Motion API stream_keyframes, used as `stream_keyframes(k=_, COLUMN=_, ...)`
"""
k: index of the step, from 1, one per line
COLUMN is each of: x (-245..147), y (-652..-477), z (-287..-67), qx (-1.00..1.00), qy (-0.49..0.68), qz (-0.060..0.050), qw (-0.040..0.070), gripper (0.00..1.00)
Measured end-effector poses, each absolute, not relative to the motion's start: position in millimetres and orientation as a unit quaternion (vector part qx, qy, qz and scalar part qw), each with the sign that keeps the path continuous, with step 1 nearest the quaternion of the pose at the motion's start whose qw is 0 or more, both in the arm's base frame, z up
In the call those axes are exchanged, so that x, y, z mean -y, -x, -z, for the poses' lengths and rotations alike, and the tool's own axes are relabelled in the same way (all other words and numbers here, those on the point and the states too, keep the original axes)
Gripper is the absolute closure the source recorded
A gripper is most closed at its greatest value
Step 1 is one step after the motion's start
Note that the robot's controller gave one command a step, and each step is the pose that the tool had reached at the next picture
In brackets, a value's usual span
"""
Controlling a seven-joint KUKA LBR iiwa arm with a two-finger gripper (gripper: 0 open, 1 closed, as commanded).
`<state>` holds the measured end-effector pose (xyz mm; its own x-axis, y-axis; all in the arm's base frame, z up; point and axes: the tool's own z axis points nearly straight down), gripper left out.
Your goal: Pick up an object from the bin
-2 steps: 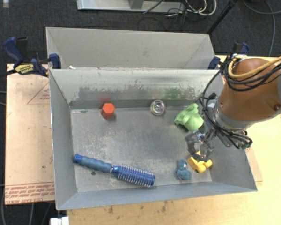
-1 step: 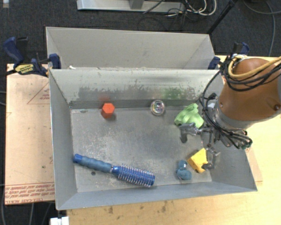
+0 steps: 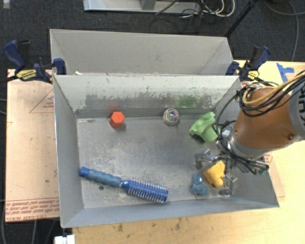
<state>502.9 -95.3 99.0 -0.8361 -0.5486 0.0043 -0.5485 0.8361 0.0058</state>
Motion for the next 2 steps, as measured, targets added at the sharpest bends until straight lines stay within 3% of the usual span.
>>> stream_keyframes(k=1, x=143.6, y=-523.8, z=-79.4, qx=0.943, qy=-0.332, qz=0.004, qw=0.000, gripper=0.00)
stream_keyframes(k=2, x=120.7, y=-525.1, z=-69.7, qx=0.916, qy=-0.401, qz=0.001, qw=0.000, gripper=0.00)
